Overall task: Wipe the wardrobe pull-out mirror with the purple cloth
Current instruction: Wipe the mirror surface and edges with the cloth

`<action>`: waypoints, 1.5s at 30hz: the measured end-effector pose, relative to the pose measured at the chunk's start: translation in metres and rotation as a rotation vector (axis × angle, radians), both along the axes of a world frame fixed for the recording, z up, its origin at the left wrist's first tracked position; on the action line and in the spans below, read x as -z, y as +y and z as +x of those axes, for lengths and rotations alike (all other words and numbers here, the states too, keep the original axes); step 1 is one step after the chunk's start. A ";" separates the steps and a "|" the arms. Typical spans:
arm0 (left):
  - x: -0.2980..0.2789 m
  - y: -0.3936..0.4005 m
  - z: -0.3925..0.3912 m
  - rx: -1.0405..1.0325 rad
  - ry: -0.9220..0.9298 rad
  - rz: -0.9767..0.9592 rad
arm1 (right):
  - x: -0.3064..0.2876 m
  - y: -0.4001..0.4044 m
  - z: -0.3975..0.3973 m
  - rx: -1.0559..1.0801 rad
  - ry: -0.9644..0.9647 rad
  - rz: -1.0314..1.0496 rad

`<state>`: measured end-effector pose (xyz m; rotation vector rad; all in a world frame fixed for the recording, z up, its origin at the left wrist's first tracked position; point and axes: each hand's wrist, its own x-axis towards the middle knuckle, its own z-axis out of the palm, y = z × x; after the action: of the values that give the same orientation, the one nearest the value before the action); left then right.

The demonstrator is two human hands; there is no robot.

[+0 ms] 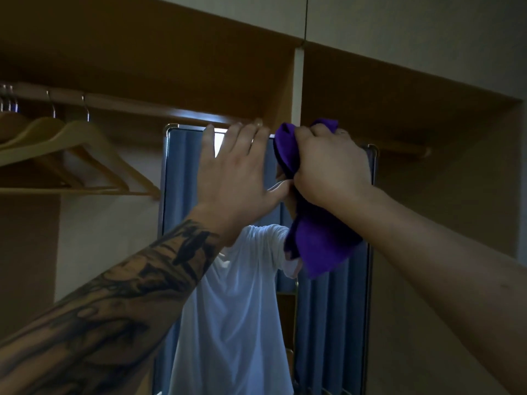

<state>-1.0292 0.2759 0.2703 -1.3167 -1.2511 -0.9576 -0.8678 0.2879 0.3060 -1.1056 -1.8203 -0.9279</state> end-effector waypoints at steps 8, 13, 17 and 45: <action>-0.001 0.000 0.007 -0.020 -0.037 0.005 | -0.001 0.018 0.048 0.122 0.199 -0.065; -0.001 -0.001 0.007 0.011 -0.039 0.008 | 0.006 0.003 0.000 0.021 0.056 0.021; -0.002 -0.004 0.007 -0.001 -0.034 -0.001 | -0.003 0.011 0.033 0.057 -0.001 0.019; -0.001 -0.009 0.014 0.005 -0.039 0.010 | 0.007 0.046 0.059 -0.039 0.184 0.051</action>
<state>-1.0148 0.2671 0.2709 -1.2996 -1.2716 -0.9964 -0.8087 0.3335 0.2991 -1.0832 -1.6543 -0.8181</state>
